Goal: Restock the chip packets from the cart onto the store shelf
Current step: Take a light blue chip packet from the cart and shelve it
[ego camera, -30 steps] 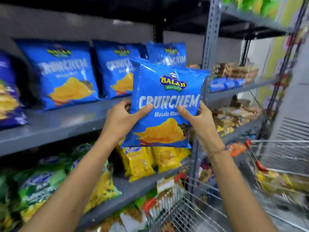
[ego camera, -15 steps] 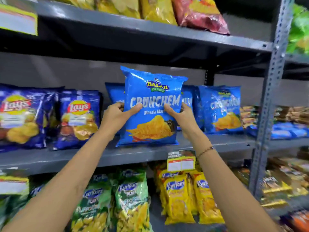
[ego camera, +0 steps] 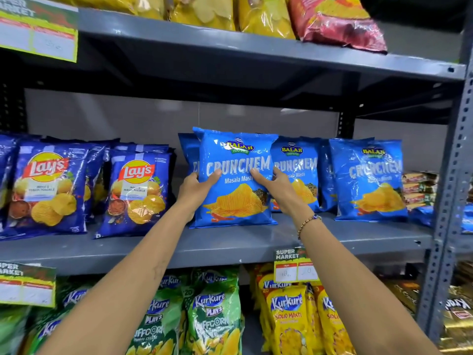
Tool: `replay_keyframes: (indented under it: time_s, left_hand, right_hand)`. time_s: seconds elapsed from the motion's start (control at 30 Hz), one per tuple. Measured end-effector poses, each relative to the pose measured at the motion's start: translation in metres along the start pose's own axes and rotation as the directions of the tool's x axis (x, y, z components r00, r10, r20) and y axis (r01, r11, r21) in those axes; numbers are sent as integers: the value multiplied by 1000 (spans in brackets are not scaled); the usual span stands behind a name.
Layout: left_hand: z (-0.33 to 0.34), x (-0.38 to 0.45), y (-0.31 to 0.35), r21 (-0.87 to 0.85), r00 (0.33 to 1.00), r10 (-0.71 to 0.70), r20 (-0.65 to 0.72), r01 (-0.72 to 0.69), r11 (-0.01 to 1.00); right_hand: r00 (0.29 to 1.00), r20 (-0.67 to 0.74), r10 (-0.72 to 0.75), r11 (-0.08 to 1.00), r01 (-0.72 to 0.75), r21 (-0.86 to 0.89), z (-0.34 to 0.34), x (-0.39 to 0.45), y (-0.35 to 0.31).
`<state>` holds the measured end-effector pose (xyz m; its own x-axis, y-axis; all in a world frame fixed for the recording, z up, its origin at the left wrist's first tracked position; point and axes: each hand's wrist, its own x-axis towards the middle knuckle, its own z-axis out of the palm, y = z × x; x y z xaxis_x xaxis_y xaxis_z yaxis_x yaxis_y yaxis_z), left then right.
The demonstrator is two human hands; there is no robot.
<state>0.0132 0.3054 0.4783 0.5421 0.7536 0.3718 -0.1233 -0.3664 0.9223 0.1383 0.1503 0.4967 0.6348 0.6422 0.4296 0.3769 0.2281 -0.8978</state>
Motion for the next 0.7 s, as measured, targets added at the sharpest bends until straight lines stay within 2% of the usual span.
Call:
replay_keyframes:
  time_s: [0.23,0.3,0.4,0.47,0.57,0.63,0.7]
  left_hand:
    - [6,-9,-5,13,1000,24,-18,-23,1000]
    - [7,-14,-7,134,988,95,-120,-78,988]
    - [11,-33,-6,474,878,350,-326,-168,864]
    - [18,-51,-5,560,804,479,-354,-228,796]
    - [37,-77,-5,464,768,590,-247,-441,768]
    - [57,-96,-8,346,782,612,-120,-545,764]
    - [81,-118,-14,200,823,568,7,-558,806]
  right_hand:
    - [999,-44,-7,1000,6,-25,0,4,14]
    - [995,-95,-9,998,2,-66,1,2,18]
    - [937,-314,-154,978,99,-184,-1,-6,32]
    - [859,-429,-279,949,179,-259,-5,-21,37]
    - [814,-456,-360,923,240,-300,-13,-58,37]
    - [805,-476,-354,928,237,-289,-22,-88,44]
    - [795,-523,-308,945,191,-266,-34,-123,56]
